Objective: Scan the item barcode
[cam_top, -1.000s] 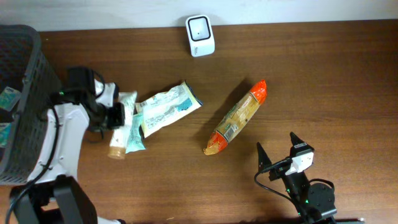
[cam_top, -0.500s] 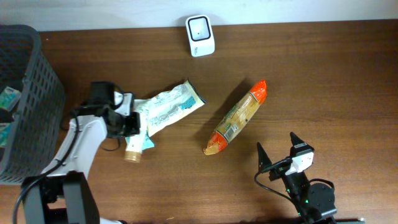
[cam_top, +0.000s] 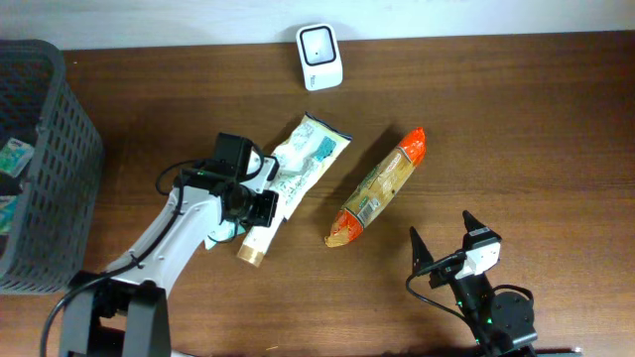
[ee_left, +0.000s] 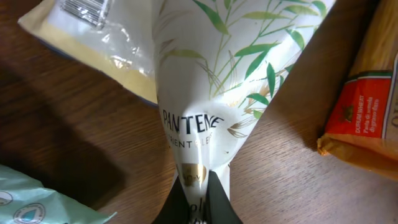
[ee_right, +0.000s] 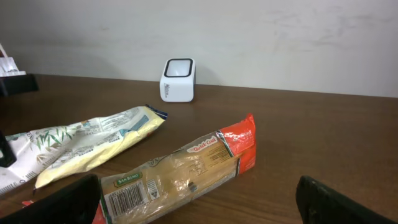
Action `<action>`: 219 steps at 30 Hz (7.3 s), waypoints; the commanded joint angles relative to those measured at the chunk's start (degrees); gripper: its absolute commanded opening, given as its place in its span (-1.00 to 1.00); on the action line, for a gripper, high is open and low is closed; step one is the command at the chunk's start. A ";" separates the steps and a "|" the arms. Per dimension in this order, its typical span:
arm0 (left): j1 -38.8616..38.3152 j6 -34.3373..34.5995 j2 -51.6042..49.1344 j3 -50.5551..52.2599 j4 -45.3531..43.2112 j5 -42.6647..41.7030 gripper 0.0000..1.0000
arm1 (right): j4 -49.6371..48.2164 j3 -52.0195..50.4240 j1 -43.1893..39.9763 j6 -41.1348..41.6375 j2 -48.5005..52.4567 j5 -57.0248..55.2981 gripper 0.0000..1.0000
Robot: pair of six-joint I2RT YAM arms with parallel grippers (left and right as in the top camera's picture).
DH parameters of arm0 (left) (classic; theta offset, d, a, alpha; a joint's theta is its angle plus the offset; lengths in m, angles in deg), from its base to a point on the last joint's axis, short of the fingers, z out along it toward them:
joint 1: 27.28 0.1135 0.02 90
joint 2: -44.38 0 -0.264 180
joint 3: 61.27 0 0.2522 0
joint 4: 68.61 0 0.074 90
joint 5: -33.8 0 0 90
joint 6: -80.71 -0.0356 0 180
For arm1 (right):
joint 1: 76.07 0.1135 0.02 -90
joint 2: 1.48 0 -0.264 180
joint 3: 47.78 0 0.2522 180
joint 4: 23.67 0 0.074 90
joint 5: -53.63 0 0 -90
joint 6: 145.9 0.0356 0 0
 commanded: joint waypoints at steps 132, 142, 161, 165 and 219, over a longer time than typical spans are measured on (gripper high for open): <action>54.05 -41.29 -35.54 -51.87 -11.91 13.97 1.00 | 0.15 -0.42 -0.11 0.63 -0.42 0.33 0.97; 54.34 -41.27 -46.69 -51.84 -17.90 13.99 1.00 | 0.15 -0.42 -0.11 0.63 -0.42 0.33 0.97; 54.29 -22.03 -28.09 -54.18 -14.10 13.94 -1.00 | 0.15 -0.42 -0.11 0.63 -0.42 0.33 0.97; 51.52 -17.81 -11.67 -54.18 -7.67 5.40 -1.00 | 0.15 -0.42 -0.11 0.63 -0.42 0.33 0.97; 18.01 -12.74 9.25 -25.09 11.15 -5.33 0.98 | 0.22 -0.42 -0.11 0.66 -0.42 -0.87 0.97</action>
